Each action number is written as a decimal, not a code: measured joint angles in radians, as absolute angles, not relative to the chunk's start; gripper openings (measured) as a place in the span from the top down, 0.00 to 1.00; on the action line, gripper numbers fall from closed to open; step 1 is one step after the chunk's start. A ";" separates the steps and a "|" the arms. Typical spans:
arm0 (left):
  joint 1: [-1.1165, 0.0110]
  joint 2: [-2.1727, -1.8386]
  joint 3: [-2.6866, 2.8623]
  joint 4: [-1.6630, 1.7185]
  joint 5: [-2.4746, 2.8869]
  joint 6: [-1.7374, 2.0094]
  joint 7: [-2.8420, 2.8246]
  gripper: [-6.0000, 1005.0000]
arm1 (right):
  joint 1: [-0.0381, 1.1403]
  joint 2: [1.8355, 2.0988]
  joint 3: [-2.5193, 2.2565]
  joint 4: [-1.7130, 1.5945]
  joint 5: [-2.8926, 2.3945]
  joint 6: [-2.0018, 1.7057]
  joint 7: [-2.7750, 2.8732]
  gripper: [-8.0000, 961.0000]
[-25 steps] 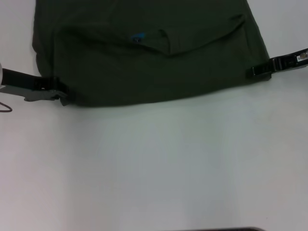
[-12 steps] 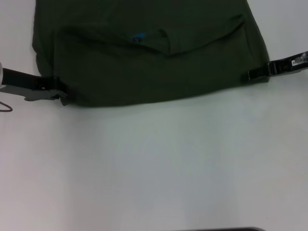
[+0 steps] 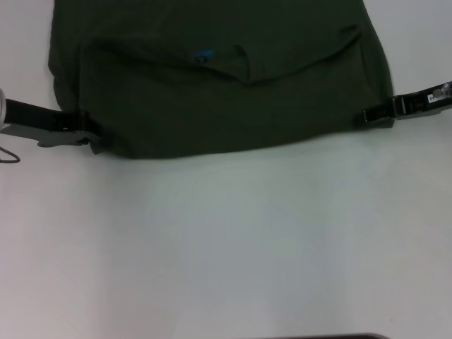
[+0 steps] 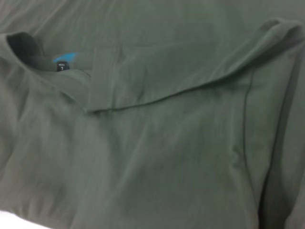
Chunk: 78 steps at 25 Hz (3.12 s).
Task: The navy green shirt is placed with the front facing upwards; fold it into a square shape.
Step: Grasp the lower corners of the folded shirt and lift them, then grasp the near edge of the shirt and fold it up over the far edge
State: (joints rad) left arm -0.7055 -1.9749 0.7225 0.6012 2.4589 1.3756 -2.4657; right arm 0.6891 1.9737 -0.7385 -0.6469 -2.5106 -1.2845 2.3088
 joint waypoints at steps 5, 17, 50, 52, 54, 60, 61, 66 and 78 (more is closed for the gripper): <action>-0.706 -1.977 0.722 0.601 2.459 1.376 -2.466 0.91 | 0.686 1.971 -0.712 -0.645 -2.513 -1.294 2.325 0.33; -0.706 -1.979 0.722 0.601 2.459 1.376 -2.465 0.91 | 0.689 1.965 -0.710 -0.650 -2.523 -1.320 2.332 0.72; -0.605 -1.998 0.775 0.781 2.767 1.898 -2.465 0.91 | 0.608 2.031 -0.746 -0.884 -2.735 -1.897 2.338 0.90; -0.598 -2.004 0.774 0.806 2.769 1.917 -2.458 0.91 | 0.614 2.032 -0.744 -0.886 -2.717 -1.929 2.318 0.90; -0.595 -2.008 0.766 0.844 2.765 1.956 -2.443 0.91 | 0.620 2.031 -0.743 -0.907 -2.672 -1.971 2.296 0.90; -0.588 -2.007 0.691 1.013 2.761 2.052 -2.425 0.91 | 0.597 1.957 -0.776 -0.947 -2.353 -1.997 2.315 0.90; -0.588 -2.001 0.682 1.023 2.761 2.053 -2.427 0.91 | 0.586 1.935 -0.782 -0.947 -2.282 -1.995 2.320 0.90; -0.588 -1.993 0.640 1.031 2.761 2.040 -2.414 0.91 | 0.530 1.867 -0.773 -0.938 -2.038 -1.987 2.319 0.90; -0.605 -1.985 0.498 1.119 2.614 2.010 -2.405 0.91 | 0.524 1.879 -0.758 -0.936 -2.024 -1.984 2.319 0.90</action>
